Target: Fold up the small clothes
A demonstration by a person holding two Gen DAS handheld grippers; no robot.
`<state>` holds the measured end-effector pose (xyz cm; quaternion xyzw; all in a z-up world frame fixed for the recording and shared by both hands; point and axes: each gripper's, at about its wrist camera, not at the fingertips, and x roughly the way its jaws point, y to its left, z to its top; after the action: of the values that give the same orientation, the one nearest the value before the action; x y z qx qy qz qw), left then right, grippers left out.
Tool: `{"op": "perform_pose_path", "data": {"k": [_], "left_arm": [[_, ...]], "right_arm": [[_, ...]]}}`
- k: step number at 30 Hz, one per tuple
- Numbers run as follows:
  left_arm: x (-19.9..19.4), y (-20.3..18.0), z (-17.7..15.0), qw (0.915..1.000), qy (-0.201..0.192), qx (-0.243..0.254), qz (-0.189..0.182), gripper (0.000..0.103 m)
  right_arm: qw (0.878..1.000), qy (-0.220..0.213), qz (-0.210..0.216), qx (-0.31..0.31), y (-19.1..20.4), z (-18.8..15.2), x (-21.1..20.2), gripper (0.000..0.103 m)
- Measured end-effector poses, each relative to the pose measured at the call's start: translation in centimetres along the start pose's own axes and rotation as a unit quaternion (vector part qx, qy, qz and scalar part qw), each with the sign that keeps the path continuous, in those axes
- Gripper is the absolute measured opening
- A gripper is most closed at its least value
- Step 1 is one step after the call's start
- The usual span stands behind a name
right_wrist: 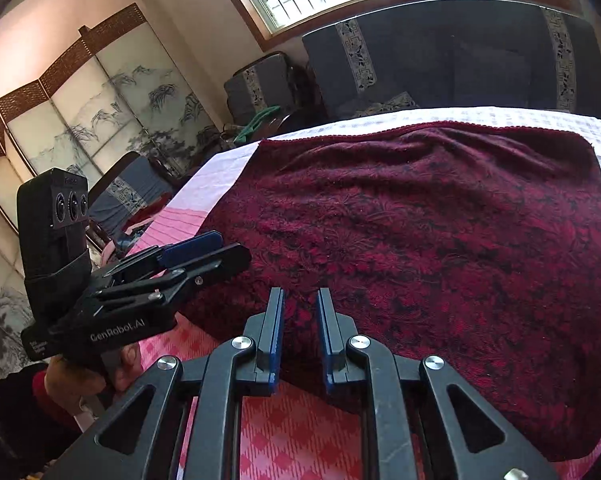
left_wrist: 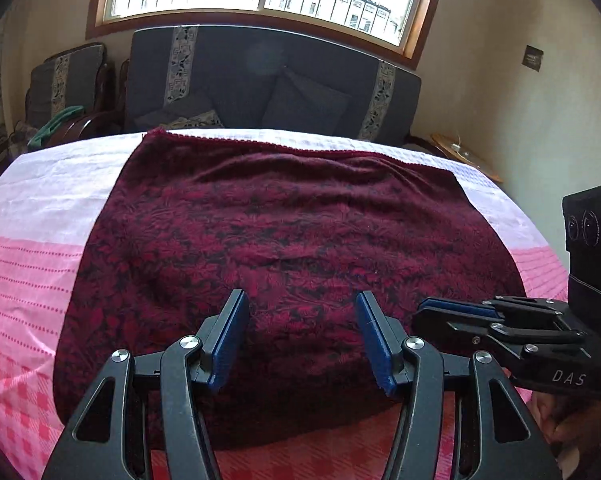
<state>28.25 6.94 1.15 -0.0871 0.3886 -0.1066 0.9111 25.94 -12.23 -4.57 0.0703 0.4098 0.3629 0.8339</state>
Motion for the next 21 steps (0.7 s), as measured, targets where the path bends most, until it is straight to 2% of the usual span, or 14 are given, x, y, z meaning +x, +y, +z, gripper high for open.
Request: {"op": "perform_pose_path", "data": {"k": [4, 6, 8, 9, 10, 13, 16, 19, 21], "left_arm": [[1.8, 0.8, -2.3, 0.9992, 0.038, -0.003, 0.01, 0.054], [2.0, 0.1, -3.1, 0.9989, 0.03, 0.028, 0.021, 0.054], [2.2, -0.2, -2.6, 0.9983, 0.039, 0.035, 0.026, 0.054], [2.1, -0.3, -2.2, 0.9981, 0.043, 0.035, 0.026, 0.054], [1.5, -0.5, -1.8, 0.9981, 0.041, 0.038, 0.026, 0.054], [-0.5, -1.2, 0.6, 0.9985, 0.013, 0.049, 0.019, 0.054], [-0.9, -1.6, 4.1, 0.998, -0.024, 0.056, 0.02, 0.054], [1.2, -1.6, 7.8, 0.9982, -0.037, 0.045, 0.015, 0.054], [3.3, -1.1, 9.7, 0.9991, -0.026, 0.031, 0.009, 0.054]], "right_arm": [[0.998, 0.051, -0.014, 0.014, -1.0, -2.0, 2.6, 0.014], [0.999, 0.047, -0.01, 0.016, -1.3, -2.5, 2.7, 0.01], [0.998, 0.055, -0.003, 0.025, -1.7, -2.3, 2.7, 0.009], [0.998, 0.057, 0.006, 0.029, -1.8, -2.1, 2.5, 0.009], [0.998, 0.053, 0.022, 0.031, -1.8, -1.8, 1.9, 0.014], [1.0, 0.014, 0.016, 0.001, -2.0, -0.5, -1.0, 0.016], [1.0, -0.009, 0.006, 0.009, -3.6, 2.4, -2.7, 0.016], [0.999, -0.029, -0.02, 0.019, -5.8, 6.0, -3.0, 0.016], [0.998, -0.031, -0.027, 0.037, -7.3, 8.2, -2.2, 0.016]]}}
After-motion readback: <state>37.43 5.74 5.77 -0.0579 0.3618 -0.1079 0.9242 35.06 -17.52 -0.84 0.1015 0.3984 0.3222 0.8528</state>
